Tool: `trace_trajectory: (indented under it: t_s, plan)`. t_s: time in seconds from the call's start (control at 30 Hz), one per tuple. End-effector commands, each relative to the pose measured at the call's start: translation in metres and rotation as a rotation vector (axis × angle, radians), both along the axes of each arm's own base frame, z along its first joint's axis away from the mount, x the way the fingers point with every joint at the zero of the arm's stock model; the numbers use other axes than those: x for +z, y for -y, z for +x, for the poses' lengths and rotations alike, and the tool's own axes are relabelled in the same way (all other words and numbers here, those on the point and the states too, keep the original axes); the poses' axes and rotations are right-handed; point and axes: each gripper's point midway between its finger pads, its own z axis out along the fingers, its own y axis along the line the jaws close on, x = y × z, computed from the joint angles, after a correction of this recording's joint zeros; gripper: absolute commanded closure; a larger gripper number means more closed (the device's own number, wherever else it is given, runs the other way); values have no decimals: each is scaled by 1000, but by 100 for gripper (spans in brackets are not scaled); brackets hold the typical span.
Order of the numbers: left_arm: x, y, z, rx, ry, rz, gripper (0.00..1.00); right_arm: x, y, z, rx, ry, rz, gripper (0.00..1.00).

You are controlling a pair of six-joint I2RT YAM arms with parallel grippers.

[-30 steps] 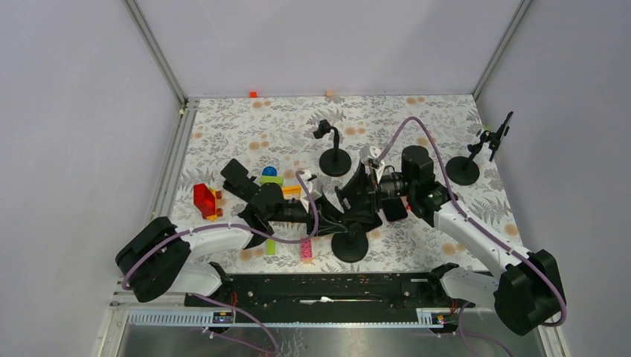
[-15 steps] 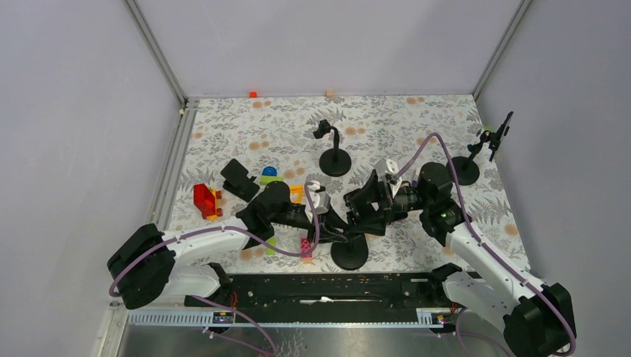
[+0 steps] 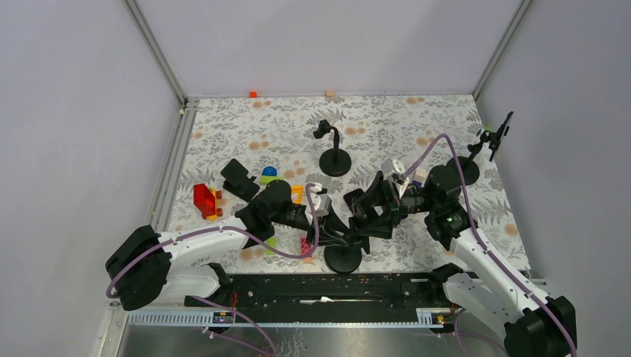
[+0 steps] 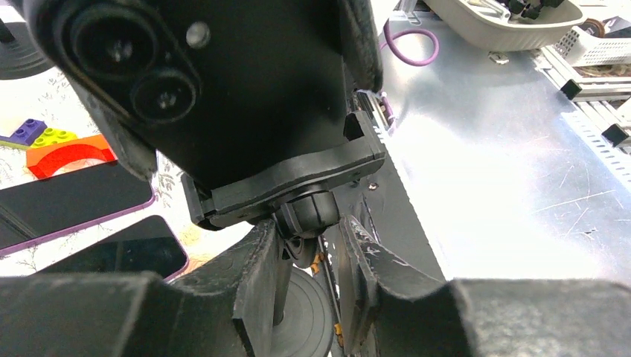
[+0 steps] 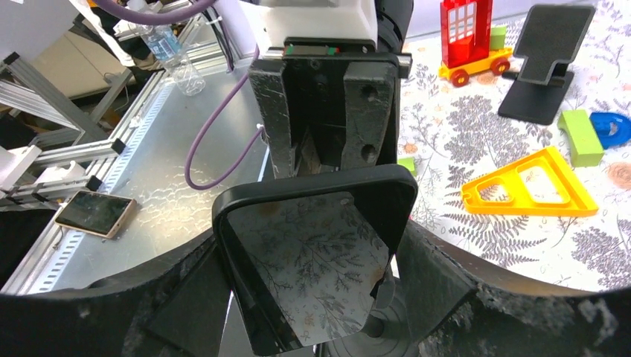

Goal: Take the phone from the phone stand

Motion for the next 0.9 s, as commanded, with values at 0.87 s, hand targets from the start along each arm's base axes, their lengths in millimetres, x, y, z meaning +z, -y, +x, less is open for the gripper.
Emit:
trace_trajectory:
  t_s: [0.87]
  plan:
    - [43, -32, 81, 242, 68, -91, 100, 7, 47, 102, -778, -45, -47, 100]
